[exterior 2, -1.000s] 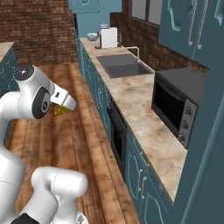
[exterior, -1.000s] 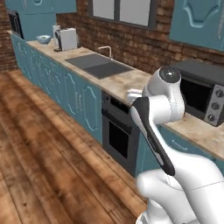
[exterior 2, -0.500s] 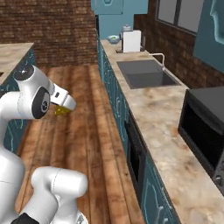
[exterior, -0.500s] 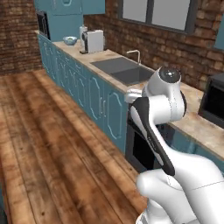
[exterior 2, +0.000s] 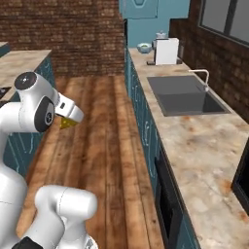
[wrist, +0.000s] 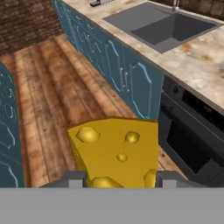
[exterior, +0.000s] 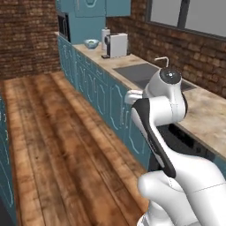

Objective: Pick the cheese from the fridge and the cheese grater from the cabinet and place them next to the salad bowl.

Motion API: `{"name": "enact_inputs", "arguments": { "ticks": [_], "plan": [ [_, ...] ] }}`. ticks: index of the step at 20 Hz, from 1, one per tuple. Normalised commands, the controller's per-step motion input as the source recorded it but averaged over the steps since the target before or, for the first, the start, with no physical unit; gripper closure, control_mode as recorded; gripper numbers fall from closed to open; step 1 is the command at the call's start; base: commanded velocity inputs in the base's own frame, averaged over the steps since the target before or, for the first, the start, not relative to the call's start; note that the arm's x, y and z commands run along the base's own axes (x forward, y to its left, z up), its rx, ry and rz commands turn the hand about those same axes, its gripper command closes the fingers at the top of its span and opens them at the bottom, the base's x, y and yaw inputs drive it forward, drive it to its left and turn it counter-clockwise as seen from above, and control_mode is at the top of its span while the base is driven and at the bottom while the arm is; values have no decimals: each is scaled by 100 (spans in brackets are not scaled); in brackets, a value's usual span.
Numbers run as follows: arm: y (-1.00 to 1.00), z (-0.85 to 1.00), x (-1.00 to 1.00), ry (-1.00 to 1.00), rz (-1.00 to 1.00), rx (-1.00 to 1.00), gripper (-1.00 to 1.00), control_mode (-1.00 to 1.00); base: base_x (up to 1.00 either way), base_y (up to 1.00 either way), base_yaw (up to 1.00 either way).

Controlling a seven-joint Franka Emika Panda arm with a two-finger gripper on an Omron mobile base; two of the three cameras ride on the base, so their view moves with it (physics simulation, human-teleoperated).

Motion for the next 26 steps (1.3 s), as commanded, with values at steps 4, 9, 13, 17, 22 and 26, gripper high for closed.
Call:
{"name": "enact_inputs", "arguments": {
  "ticks": [4,9,13,17,22,26],
  "plan": [
    [0,0,0,0,0,0,100,100,85,5,15],
    [0,0,0,0,0,0,100,100,86,1,6],
    [0,0,0,0,0,0,100,100,85,0,4],
    [0,0,0,0,0,0,100,100,85,0,5],
    [0,0,0,0,0,0,100,100,85,0,5],
    [0,0,0,0,0,0,100,100,85,0,5]
  ]
}}
